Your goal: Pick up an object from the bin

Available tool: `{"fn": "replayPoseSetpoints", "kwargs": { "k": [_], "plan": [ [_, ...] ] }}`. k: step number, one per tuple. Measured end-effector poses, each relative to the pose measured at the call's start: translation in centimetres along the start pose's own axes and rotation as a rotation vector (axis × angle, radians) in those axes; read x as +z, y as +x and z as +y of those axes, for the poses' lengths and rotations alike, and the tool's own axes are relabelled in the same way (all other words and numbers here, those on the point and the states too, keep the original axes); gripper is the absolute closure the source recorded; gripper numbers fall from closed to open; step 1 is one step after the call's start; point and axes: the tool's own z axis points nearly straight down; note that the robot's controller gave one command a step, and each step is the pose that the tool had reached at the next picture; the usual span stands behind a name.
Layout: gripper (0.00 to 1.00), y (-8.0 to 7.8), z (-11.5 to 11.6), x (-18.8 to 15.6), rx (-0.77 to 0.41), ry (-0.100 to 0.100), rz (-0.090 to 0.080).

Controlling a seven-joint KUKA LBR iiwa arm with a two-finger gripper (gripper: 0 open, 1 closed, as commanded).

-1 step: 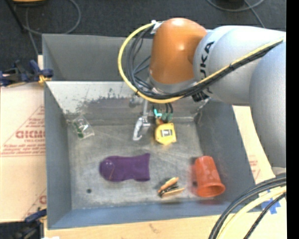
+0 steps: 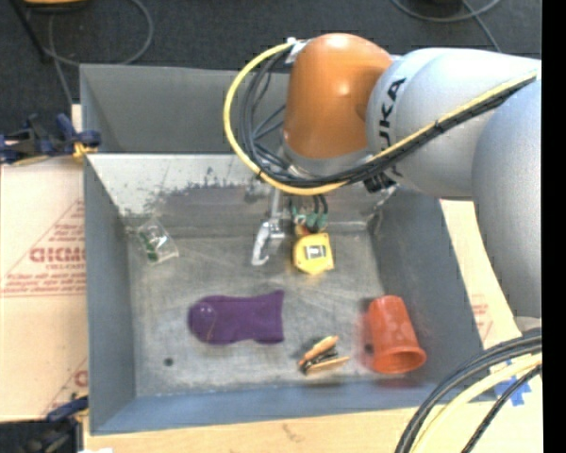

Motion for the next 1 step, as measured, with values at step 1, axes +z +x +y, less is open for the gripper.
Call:
{"fn": "replayPoseSetpoints", "kwargs": {
  "k": [1],
  "plan": [
    [0.00,4.21,-0.21,3.71,-0.068,0.003,-0.004]
  ]
}}
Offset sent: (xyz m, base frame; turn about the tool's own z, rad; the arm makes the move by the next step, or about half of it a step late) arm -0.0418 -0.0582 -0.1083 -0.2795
